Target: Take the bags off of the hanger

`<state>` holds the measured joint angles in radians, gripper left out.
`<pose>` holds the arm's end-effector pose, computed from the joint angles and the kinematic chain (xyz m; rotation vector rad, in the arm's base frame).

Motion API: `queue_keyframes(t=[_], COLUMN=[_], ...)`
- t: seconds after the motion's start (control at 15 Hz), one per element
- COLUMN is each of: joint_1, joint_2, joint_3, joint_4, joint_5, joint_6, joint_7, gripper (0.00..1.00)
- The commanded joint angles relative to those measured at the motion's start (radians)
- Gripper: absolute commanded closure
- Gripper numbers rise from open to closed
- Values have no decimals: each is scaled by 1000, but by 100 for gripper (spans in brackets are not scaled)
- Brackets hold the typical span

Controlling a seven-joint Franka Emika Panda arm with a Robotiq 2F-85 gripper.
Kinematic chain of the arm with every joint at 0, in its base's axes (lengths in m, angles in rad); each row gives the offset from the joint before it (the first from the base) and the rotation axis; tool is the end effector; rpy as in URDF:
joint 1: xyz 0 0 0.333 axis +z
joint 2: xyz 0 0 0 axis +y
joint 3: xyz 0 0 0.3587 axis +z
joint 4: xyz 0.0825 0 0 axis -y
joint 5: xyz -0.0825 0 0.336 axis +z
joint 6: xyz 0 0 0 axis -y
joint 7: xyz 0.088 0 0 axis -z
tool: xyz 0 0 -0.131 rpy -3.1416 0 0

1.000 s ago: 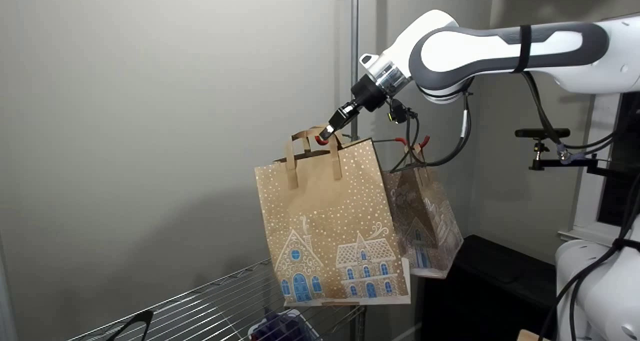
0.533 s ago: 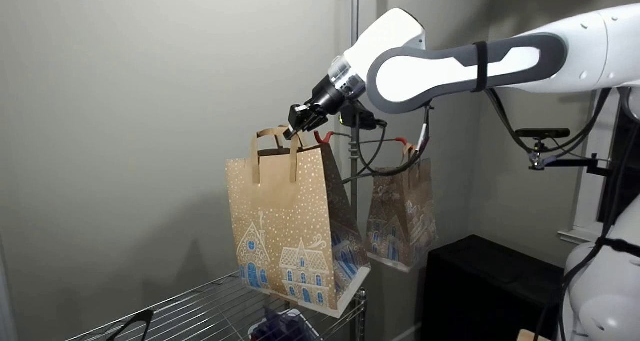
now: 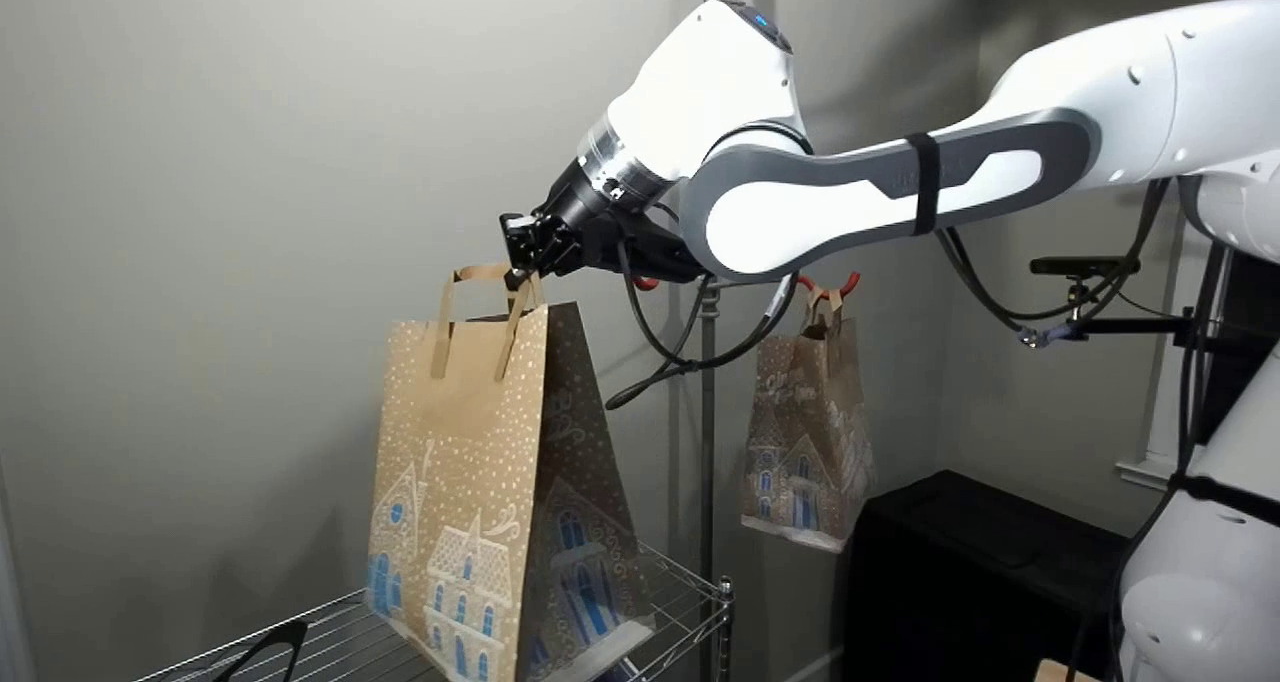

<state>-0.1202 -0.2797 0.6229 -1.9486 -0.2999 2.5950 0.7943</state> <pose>0.4131 0.2893 0.7109 -2.6497 0.0640 -1.3313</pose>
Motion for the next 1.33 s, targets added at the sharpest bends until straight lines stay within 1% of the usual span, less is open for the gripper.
queue_keyframes(t=[0.0, 0.33, 0.53, 0.73, 0.8, 0.87, 1.07, 1.27], joint_1=[-45, -62, -85, -102, -107, -108, -103, -98], joint_2=[50, 107, 136, 158, 162, 167, 182, 194], joint_3=[53, 95, 118, 128, 130, 132, 131, 130], joint_4=[54, 63, 64, 70, 73, 78, 91, 105], joint_5=[-74, -140, -213, -284, -302, -314, -330, -332], joint_6=[25, 110, 160, 186, 185, 175, 175, 175], joint_7=[85, 97, 135, 184, 207, 219, 222, 210], gripper=[96, 96, 96, 96, 90, 70, 53, 33])
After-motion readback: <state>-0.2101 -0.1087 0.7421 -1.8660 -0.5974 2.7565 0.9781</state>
